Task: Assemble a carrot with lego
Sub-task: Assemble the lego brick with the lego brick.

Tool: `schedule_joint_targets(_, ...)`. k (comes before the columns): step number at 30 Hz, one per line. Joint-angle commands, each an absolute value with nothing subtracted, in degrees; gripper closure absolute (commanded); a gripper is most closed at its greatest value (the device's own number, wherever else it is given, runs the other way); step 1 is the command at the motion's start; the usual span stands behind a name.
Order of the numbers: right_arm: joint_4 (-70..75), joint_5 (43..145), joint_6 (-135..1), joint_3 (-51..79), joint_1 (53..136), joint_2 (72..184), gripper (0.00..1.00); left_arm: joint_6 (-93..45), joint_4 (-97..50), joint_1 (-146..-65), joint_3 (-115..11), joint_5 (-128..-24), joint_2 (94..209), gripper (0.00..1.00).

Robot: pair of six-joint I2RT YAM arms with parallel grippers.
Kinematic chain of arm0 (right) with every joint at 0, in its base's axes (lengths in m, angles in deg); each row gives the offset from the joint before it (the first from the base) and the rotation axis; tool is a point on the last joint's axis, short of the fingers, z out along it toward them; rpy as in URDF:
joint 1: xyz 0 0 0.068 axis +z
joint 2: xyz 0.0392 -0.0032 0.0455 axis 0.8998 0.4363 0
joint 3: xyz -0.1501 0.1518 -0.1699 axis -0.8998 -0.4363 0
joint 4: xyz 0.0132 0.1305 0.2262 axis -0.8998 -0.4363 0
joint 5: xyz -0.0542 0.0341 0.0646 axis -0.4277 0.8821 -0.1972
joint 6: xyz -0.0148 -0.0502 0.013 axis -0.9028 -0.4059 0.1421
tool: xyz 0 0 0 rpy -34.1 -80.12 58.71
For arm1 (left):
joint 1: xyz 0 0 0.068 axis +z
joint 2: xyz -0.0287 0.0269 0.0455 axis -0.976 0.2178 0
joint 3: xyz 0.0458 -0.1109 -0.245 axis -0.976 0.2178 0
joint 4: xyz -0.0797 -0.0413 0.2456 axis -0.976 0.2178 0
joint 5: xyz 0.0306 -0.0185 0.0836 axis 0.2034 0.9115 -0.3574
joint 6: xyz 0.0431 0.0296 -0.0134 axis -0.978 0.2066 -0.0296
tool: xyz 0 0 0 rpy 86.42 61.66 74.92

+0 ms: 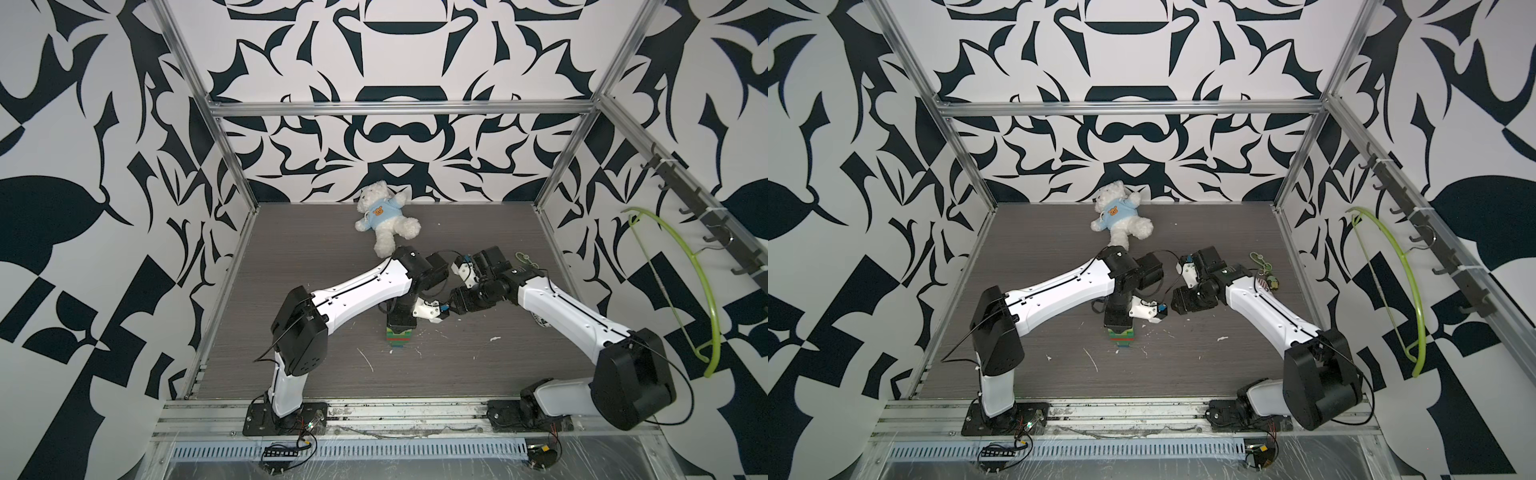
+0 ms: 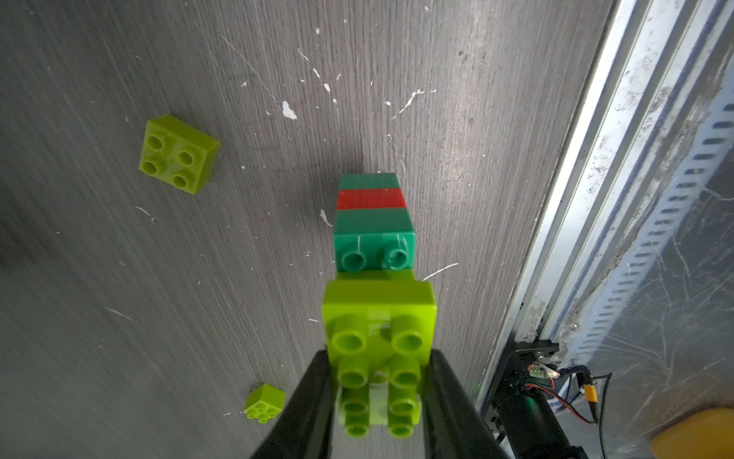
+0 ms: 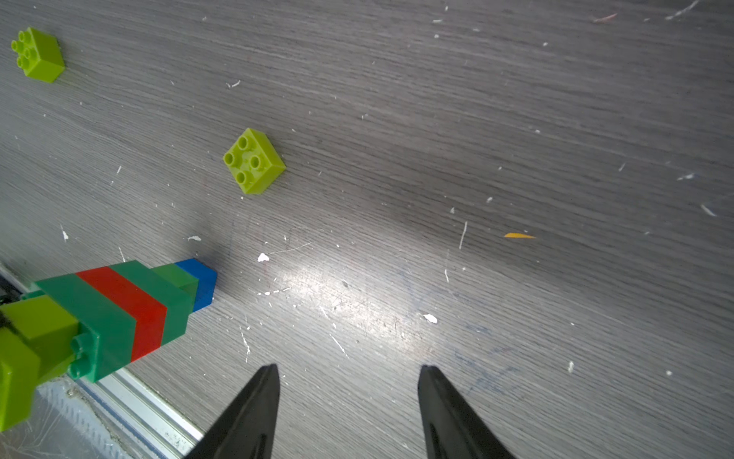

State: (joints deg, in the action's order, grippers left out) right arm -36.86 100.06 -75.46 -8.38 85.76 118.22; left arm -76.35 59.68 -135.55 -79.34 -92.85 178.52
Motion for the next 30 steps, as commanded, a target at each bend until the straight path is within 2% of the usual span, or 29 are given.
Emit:
schedule_joint_targets(1, -37.53, 99.36, -76.35, -7.97, 86.13, 117.94, 0.39, -75.98, 58.46, -135.52, -76.67, -92.37, 179.24, 0.76)
schedule_joint_targets(15, -37.29, 99.6, -76.25, -7.96, 86.11, 118.45, 0.39, -74.52, 57.66, -137.28, -74.31, -96.22, 177.96, 0.69)
schedule_joint_targets(20, -37.02, 99.6, -76.1, -8.24, 86.15, 118.35, 0.39, -74.93, 59.06, -137.28, -74.15, -94.53, 179.97, 0.75)
schedule_joint_targets(30, -37.09, 99.45, -76.0, -8.5, 86.19, 117.58, 0.39, -74.52, 57.74, -136.32, -69.77, -91.44, 183.28, 0.76)
